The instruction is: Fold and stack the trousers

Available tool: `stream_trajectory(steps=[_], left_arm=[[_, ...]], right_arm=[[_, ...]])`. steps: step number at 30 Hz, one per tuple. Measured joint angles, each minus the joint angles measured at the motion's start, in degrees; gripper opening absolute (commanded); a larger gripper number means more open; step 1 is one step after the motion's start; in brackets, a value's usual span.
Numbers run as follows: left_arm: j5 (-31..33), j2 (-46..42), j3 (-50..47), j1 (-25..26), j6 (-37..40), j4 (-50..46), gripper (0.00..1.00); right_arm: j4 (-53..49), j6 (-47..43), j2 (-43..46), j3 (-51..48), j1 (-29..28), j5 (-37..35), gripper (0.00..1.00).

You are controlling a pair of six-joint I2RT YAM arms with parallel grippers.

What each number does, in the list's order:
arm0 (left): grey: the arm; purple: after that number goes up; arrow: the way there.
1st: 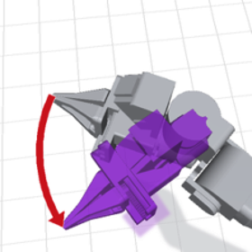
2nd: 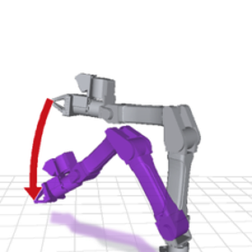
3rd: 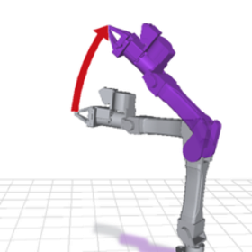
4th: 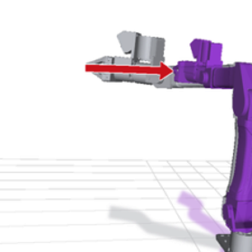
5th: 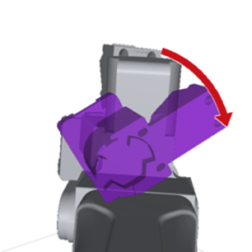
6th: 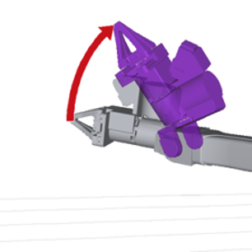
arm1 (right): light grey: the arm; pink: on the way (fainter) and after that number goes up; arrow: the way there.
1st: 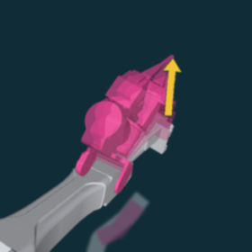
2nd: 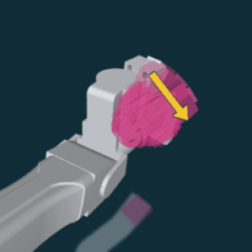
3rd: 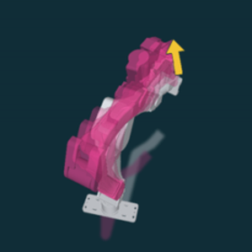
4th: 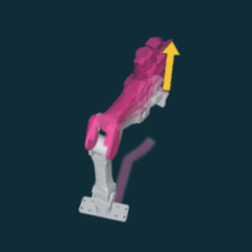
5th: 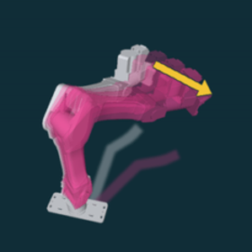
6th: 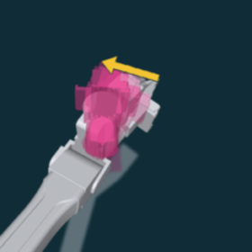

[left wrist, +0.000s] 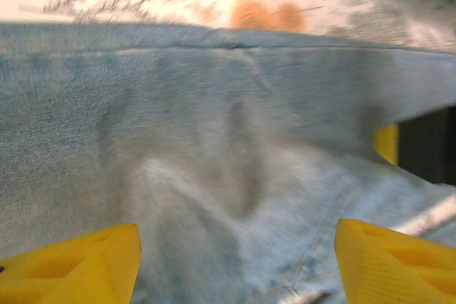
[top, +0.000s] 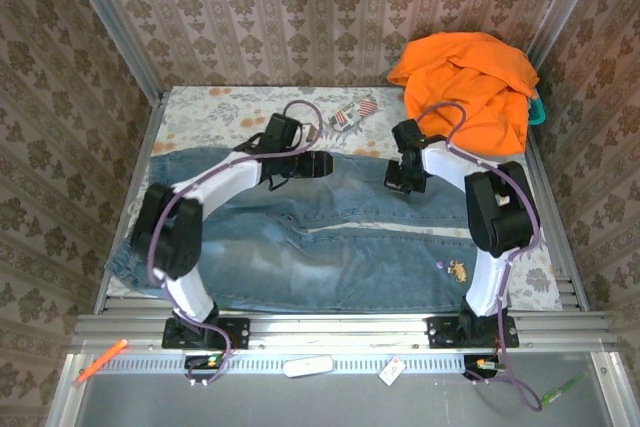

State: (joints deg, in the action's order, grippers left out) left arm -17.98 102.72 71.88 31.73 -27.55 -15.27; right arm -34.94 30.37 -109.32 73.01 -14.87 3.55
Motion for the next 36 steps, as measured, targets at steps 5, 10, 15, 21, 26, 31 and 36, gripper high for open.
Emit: stream_trajectory(steps=[5, 10, 15, 21, 26, 31, 36], left_arm=[[0.28, 9.73, 0.09, -0.31, -3.17, 1.27, 0.7], [0.28, 10.67, 0.35, -0.31, -4.46, 3.78, 0.7], [-1.4, 12.17, 1.64, -1.01, -5.11, 5.29, 0.7], [-3.76, 14.14, 4.31, -2.29, -4.96, 5.46, 0.72], [-5.64, 14.4, 5.05, -3.41, -3.65, 5.4, 0.77], [-3.82, 6.49, 1.29, -3.54, -1.44, 3.48, 0.88], [0.5, -13.07, -8.83, -0.94, -1.36, 4.59, 0.88]], right_arm=[[-3.39, -1.33, -1.49, 0.87, 1.92, -0.48, 0.0], [-7.26, -2.91, -4.15, 4.66, 3.58, -2.29, 0.0], [-12.57, -5.14, -9.31, 12.7, 3.61, -5.6, 0.0], [-16.22, -7.15, -14.25, 20.57, 3.87, -10.27, 0.0], [-16.35, -7.76, -13.73, 20.33, 3.72, -11.13, 0.0], [-16.0, -7.26, -1.09, 9.7, 0.59, -13.84, 0.11], [-14.03, -2.67, 20.04, -7.1, -7.48, -13.62, 0.0]])
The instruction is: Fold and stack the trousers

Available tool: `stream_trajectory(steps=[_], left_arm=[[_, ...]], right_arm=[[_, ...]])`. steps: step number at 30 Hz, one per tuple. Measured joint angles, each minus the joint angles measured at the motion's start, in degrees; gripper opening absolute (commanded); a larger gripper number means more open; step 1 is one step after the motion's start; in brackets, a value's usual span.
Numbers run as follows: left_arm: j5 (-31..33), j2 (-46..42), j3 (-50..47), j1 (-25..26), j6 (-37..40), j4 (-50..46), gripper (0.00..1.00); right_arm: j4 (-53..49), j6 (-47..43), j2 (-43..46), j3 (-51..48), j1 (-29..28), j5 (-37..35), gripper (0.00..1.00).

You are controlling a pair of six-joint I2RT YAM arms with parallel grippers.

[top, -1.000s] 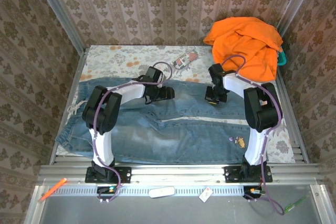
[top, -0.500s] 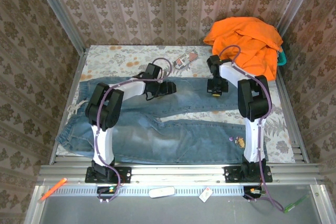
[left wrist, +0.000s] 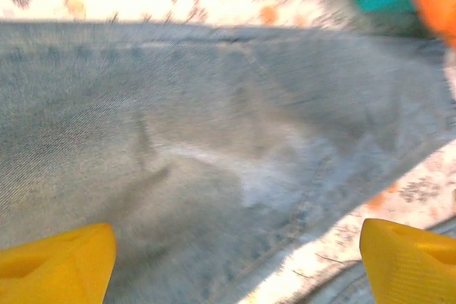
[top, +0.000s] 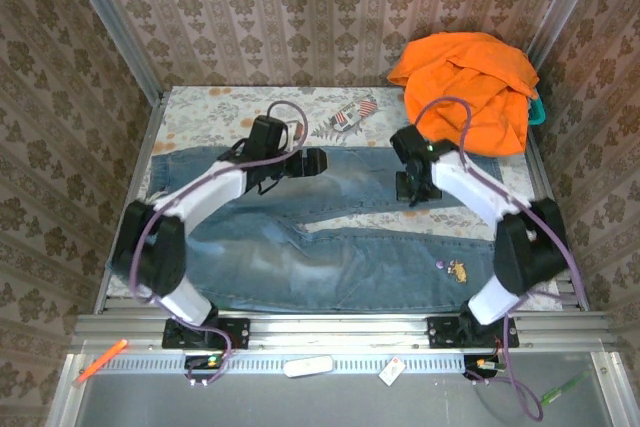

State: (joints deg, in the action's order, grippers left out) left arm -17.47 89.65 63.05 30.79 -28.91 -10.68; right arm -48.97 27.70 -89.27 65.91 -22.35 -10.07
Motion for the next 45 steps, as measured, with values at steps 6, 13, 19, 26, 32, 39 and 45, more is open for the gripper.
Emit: stream_trajectory(steps=[6, 13, 19, 26, 32, 39, 45], left_arm=[[2.14, -6.08, -14.8, 4.24, -4.0, 5.2, 0.86], [2.45, 0.63, -20.04, 4.33, -7.58, 8.2, 0.86], [1.81, 0.79, -18.69, 4.13, -8.81, 11.76, 0.86], [-0.63, 1.66, -16.2, 1.22, -9.55, 14.78, 0.86], [-2.05, 3.21, -13.64, -3.82, -10.19, 16.06, 0.86], [-2.69, 5.05, -13.57, -10.69, -11.28, 17.18, 0.86], [-3.08, 6.97, -14.27, -15.67, -12.5, 18.08, 0.85]], right_arm=[[2.49, 5.75, 4.81, -18.69, -2.73, 5.79, 0.0], [3.63, 7.19, -0.2, -18.47, 1.7, 8.24, 0.0], [1.6, 5.9, -6.84, -11.28, 5.03, 9.11, 0.0], [0.72, 2.89, -9.97, -7.8, 15.19, 10.56, 0.0], [-0.9, 1.36, -12.46, -5.07, 20.26, 9.84, 0.0], [-3.02, 0.9, -16.0, -0.28, 21.42, 4.7, 0.0], [-2.6, 0.55, -15.21, 0.92, 20.44, 0.7, 0.0]])
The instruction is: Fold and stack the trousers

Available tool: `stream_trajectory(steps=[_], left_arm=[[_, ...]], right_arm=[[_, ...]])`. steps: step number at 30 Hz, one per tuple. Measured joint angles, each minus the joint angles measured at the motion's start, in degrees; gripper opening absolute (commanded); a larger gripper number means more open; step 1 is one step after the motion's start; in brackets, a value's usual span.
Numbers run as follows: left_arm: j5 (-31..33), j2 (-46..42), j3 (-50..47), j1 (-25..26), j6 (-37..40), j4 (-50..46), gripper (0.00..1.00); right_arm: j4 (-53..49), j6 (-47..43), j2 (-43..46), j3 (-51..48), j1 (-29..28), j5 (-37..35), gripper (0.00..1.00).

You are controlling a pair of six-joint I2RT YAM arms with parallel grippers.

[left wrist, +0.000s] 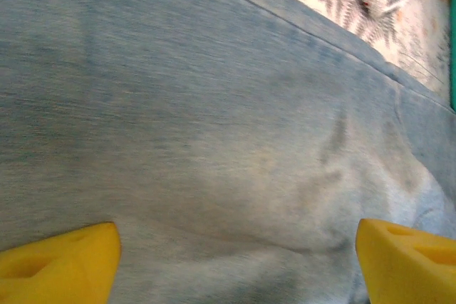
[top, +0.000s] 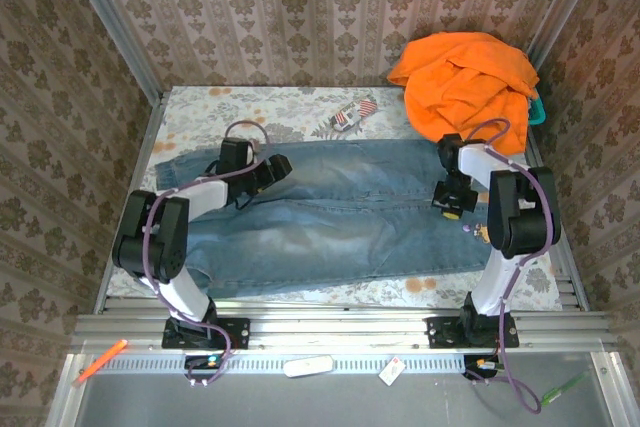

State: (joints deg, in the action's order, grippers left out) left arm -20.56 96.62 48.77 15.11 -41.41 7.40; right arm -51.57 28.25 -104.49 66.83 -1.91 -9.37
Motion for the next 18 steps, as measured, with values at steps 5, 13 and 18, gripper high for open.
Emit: stream_trajectory(steps=[5, 13, 18], left_arm=[[-0.15, -1.36, -1.14, -3.69, -0.52, -2.12, 0.87], [9.16, -9.77, 4.98, -12.41, -0.68, -15.45, 0.87], [11.63, -8.81, 5.09, -19.56, -2.4, -18.84, 0.87]], right_arm=[[-0.52, 0.44, 6.1, 1.42, -8.98, -1.14, 0.0], [4.98, 4.83, 8.59, 1.73, -26.6, 4.15, 0.0], [12.68, 8.09, 5.73, -0.96, -35.32, 10.08, 0.0]])
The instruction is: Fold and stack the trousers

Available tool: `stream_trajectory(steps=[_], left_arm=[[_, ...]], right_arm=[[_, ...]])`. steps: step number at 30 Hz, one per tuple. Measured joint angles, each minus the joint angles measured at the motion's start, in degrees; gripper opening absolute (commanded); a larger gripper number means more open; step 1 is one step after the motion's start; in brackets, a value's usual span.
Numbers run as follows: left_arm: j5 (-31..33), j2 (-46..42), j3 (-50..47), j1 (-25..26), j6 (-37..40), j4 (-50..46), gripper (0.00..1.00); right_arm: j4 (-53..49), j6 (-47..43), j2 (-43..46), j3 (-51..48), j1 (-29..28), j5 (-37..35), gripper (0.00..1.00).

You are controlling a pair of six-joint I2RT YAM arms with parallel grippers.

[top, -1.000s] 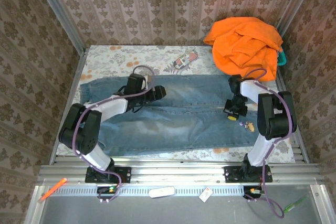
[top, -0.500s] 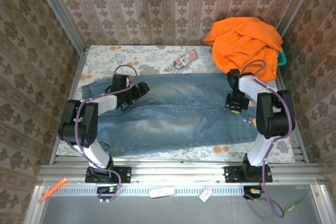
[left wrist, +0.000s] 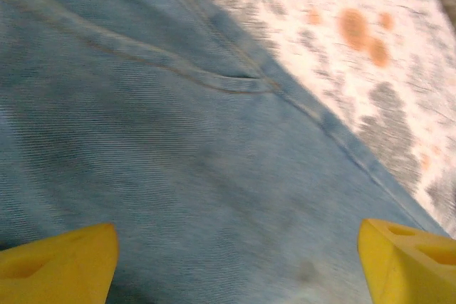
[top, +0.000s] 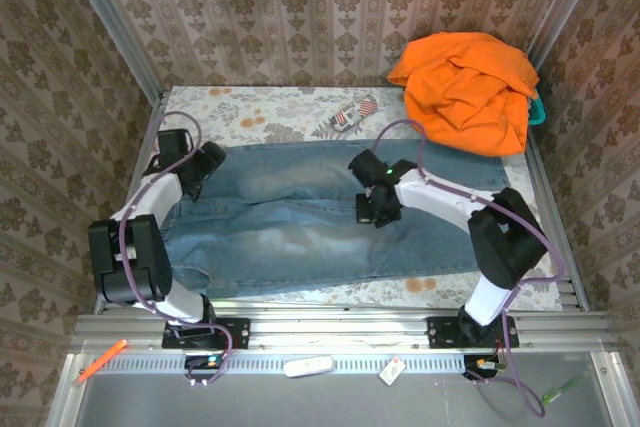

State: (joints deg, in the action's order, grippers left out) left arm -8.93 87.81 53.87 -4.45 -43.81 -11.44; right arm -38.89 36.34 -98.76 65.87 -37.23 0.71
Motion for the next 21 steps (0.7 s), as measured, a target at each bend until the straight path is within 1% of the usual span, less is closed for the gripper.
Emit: stream_trajectory(steps=[3, 7, 15, 21], left_arm=[[1.11, 3.5, 0.0, -1.51, 0.0, -0.57, 0.86], [1.44, 10.16, 0.72, -3.32, 0.07, -1.07, 0.86], [1.01, 19.39, 12.96, -5.64, 0.17, -4.39, 0.87], [-0.39, 25.16, 21.31, -6.82, 2.93, -6.78, 0.89]], right_arm=[[3.98, 0.7, -2.12, -1.97, -2.99, 3.08, 0.0], [7.65, 1.25, -3.61, -4.94, -2.99, 5.33, 0.0], [12.52, 1.42, -2.82, -7.02, -2.47, 7.87, 0.0], [15.21, 1.42, -2.36, -8.24, -2.14, 9.11, 0.0]])
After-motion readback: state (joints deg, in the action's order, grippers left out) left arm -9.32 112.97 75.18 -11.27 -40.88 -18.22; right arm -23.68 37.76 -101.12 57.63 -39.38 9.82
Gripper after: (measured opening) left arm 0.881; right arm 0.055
